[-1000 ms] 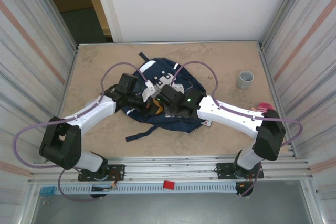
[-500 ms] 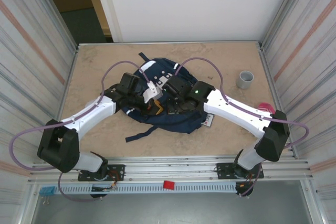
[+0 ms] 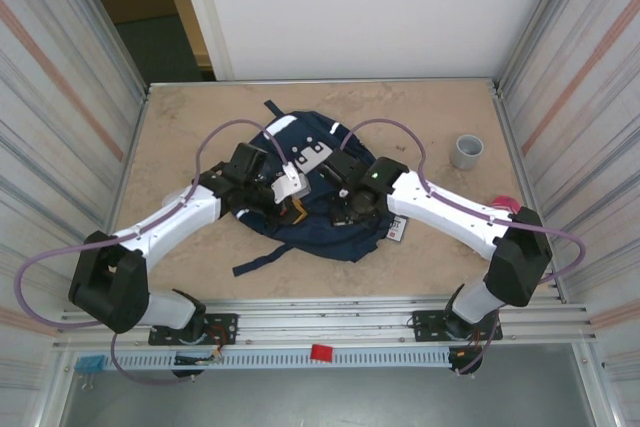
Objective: Pack the student bag
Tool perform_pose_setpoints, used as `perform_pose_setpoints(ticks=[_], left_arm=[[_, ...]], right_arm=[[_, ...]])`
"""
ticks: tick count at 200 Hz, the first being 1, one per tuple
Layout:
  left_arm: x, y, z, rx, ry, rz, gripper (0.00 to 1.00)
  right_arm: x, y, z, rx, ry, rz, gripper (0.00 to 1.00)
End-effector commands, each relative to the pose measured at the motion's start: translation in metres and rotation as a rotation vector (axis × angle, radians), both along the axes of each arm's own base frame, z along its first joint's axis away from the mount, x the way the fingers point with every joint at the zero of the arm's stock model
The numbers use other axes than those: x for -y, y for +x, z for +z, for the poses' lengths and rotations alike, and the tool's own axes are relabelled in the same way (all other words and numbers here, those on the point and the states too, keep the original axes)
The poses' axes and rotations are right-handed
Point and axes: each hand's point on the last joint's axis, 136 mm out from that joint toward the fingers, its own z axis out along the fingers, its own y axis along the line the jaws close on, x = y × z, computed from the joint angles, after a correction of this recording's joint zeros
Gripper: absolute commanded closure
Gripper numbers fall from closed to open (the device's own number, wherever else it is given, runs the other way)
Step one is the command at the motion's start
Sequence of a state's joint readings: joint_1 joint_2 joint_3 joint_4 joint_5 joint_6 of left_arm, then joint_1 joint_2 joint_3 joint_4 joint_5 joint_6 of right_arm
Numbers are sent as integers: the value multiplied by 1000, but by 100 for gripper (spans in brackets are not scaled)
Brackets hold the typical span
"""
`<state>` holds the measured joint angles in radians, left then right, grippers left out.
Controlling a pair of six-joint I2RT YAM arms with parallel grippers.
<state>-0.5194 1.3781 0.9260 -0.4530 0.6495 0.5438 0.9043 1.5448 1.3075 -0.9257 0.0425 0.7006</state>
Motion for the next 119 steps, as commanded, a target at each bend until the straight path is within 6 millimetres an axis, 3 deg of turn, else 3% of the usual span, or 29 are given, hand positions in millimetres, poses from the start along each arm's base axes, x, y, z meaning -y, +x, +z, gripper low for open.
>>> perform_pose_setpoints(ticks=[1, 14, 22, 42, 56, 86, 119], left_arm=[[-12, -14, -6, -14, 59, -1, 93], [-16, -13, -10, -4, 88, 3, 91], [-19, -12, -11, 8, 103, 9, 85], [-20, -11, -1, 50, 88, 19, 37], [-13, -13, 12, 92, 59, 17, 23], [20, -31, 27, 263, 41, -57, 15], [44, -27, 9, 333, 79, -67, 20]], right_arm=[[16, -10, -9, -19, -52, 45, 100], [24, -10, -13, -21, -68, 32, 100], [28, -11, -14, -27, -58, 29, 100], [17, -13, -8, -15, 41, 66, 100], [5, -15, -3, -11, 117, 92, 100], [-1, -19, -4, -30, 169, 111, 100], [-6, -23, -3, -48, 227, 130, 100]])
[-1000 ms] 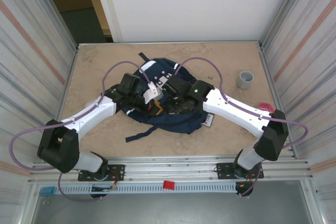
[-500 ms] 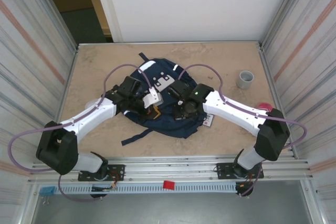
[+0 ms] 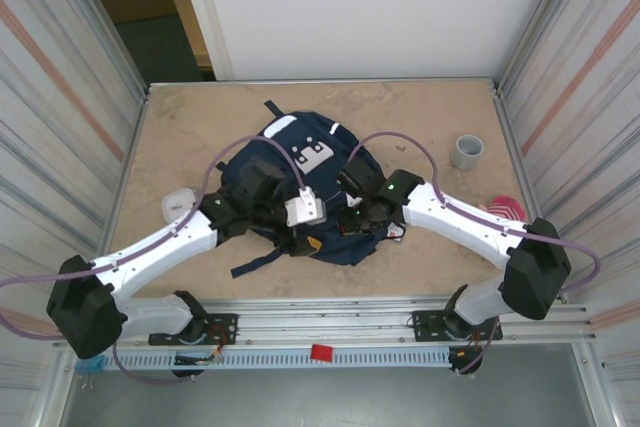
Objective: Pack the student bag
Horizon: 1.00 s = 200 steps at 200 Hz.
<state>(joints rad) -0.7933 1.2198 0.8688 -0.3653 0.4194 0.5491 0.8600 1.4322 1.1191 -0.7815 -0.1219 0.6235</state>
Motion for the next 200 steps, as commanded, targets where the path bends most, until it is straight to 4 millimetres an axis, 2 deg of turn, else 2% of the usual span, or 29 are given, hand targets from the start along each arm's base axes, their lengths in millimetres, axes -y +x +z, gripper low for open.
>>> perform_pose_setpoints(ticks=[1, 12, 29, 46, 70, 82, 100, 125, 132, 140, 151, 161, 175, 190, 200], left_arm=[[8, 21, -17, 75, 40, 71, 21], [9, 29, -28, 78, 80, 92, 32], [6, 36, -37, 100, 129, 106, 68], [-3, 30, -42, 128, 168, 56, 91], [-28, 17, -47, 137, 217, -11, 98], [-43, 16, -46, 128, 230, -4, 99], [-65, 16, -46, 109, 250, 20, 99], [-84, 11, -46, 98, 267, 33, 94], [-84, 11, -44, 109, 258, 41, 87], [-82, 12, -37, 110, 230, 58, 71], [-71, 11, -23, 96, 167, 63, 45], [-59, 17, -9, 109, 127, 105, 30], [-37, 25, 9, 144, 63, 150, 21], [-10, 27, 18, 159, 10, 144, 19], [4, 29, 15, 149, 5, 141, 21]], right_arm=[[-9, -4, 12, 4, 94, 42, 100], [-7, -3, 14, 7, 110, 37, 100], [7, 2, 10, 19, 83, -6, 100], [32, 11, 2, 38, -1, -72, 100], [63, 24, -4, 84, -106, -147, 100], [66, 29, -4, 104, -114, -152, 100], [59, 33, -5, 115, -87, -126, 100], [39, 32, -8, 111, -11, -75, 100], [31, 31, -7, 112, 20, -54, 100], [24, 30, -5, 117, 48, -38, 100], [13, 27, 0, 124, 81, -10, 100], [5, 25, 4, 126, 103, 11, 100], [-1, 22, 8, 126, 111, 27, 100], [-4, 20, 8, 125, 110, 36, 100], [-4, 19, 8, 122, 107, 37, 100]])
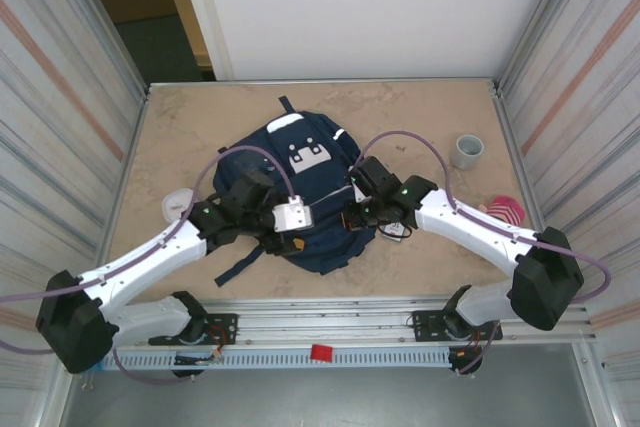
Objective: Pack the student bag
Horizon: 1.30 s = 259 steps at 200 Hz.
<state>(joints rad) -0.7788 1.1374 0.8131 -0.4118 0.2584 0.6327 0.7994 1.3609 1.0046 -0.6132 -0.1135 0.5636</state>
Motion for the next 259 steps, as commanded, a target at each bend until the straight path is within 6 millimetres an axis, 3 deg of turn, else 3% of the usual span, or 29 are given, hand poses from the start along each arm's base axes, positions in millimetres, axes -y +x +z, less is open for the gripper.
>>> perform_pose_setpoints(ticks=[1, 30, 50, 63, 74, 105, 145, 179, 212, 259], left_arm=[[38, 19, 26, 30, -111, 66, 21], [52, 38, -11, 2, 5, 124, 34], [44, 37, -32, -18, 80, 119, 61], [36, 30, -32, -8, 93, 99, 86], [27, 22, -30, 2, 90, 78, 94], [-2, -3, -18, -8, 43, -2, 96], [-44, -13, -10, -56, 18, 17, 99], [-52, -32, 4, -43, -19, -52, 100], [-56, -50, 1, -57, -14, -124, 100], [-60, -62, 5, -52, -13, -172, 100]], right_arm=[[-12, -3, 9, 10, 31, 48, 100], [-3, -2, 6, 15, -2, 20, 100], [12, 6, 4, 32, -34, -57, 100], [23, 11, 1, 36, -44, -105, 100], [29, 13, -2, 41, -58, -130, 100], [44, 22, -16, 44, -124, -178, 100], [36, 31, -22, 54, -124, -161, 100], [43, 52, -16, 94, -119, -198, 100], [42, 81, -6, 138, -64, -205, 100], [43, 119, -15, 158, -56, -197, 100]])
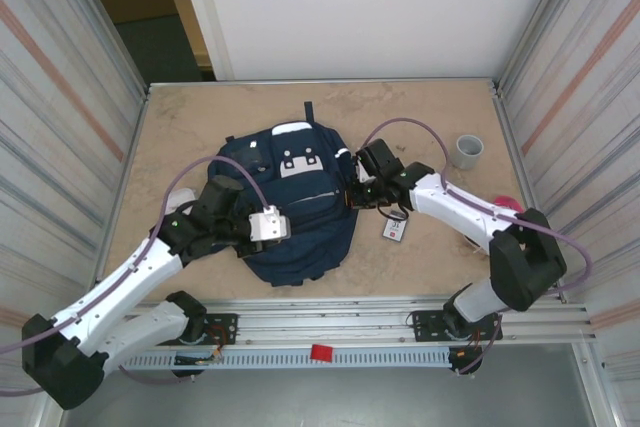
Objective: Pack the student bag
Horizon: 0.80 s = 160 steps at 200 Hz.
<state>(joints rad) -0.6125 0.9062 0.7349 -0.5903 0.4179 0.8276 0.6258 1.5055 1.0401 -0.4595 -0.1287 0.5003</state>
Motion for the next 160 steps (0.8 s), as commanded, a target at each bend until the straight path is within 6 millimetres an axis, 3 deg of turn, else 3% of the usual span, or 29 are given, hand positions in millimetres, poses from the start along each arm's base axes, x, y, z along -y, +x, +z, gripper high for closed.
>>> perform_pose_setpoints(ticks=[1, 45, 106, 160], left_arm=[[-9, -36, -5, -85, 13, -96, 100], [-12, -44, -9, -84, 9, -113, 100], [-14, -52, -10, -93, 18, -138, 100], [-17, -54, -14, -99, 32, -144, 100]], right_arm=[[28, 47, 1, 100, -79, -90, 100], [25, 70, -13, 99, -51, -60, 100], [-3, 95, -4, 181, 57, 49, 100], [-16, 122, -3, 222, 90, 84, 100]])
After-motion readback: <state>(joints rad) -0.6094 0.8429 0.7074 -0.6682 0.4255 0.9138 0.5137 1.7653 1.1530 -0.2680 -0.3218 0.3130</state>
